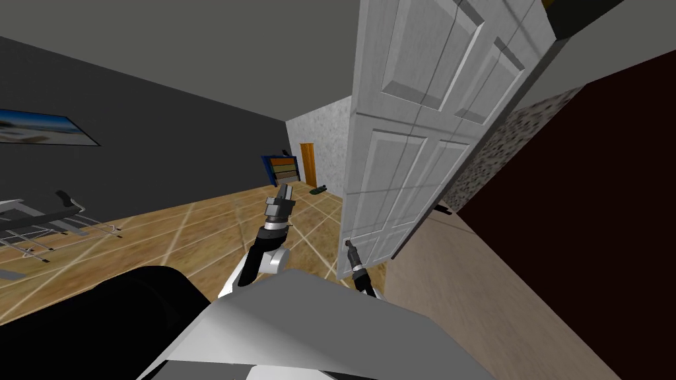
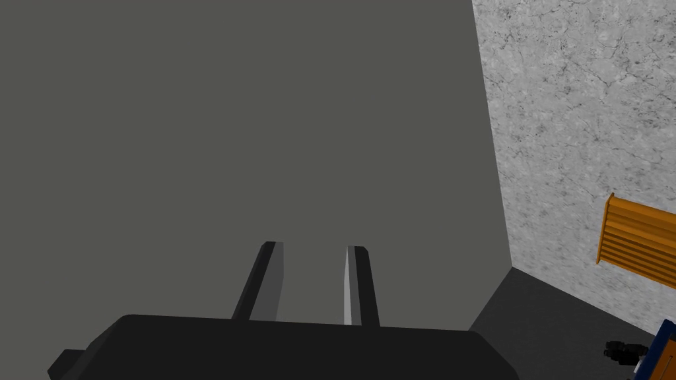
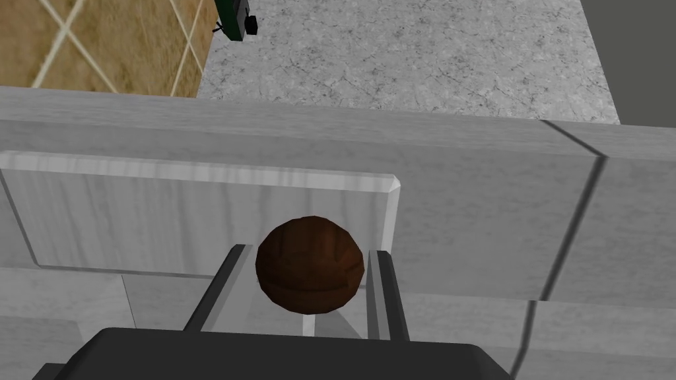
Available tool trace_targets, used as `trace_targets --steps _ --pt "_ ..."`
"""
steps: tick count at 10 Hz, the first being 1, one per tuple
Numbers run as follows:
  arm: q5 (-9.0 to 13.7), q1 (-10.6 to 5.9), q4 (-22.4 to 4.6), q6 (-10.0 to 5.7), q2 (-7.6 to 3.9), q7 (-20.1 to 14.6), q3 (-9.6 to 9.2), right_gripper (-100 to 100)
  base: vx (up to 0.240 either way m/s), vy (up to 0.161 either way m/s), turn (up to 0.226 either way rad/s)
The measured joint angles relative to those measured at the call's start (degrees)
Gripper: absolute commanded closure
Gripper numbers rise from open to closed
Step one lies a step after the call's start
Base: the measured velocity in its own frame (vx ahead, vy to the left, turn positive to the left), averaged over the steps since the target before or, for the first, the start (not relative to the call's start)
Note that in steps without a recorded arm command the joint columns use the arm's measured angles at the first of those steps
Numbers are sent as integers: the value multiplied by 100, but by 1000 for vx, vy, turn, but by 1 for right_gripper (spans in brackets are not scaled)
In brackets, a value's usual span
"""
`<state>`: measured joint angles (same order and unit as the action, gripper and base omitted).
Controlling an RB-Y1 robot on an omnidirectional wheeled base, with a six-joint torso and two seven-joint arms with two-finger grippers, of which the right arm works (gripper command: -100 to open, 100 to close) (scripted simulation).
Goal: Push the door open
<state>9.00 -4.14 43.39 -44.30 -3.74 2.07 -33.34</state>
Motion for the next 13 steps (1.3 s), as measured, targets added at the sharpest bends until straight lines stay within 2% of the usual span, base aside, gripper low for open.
trace_targets --steps 1,4,6,8,9,11,12,13 --pt "18 -59 -101 -28 28 13 90 100 142 178 -46" --pt "63 -57 -35 18 44 81 340 100 161 184 -68" --pt "110 -181 -233 -30 131 114 557 100 128 151 -52" --pt "151 -227 -249 6 187 147 740 100 83 119 -51" --pt "160 -238 -246 0 183 148 764 100 103 84 -48" --pt "195 -293 -451 -85 187 174 872 100 126 126 -53" --pt "206 -223 -311 -17 136 190 901 100 123 144 -57" --pt "228 -231 -305 11 125 209 967 100 217 172 -83"
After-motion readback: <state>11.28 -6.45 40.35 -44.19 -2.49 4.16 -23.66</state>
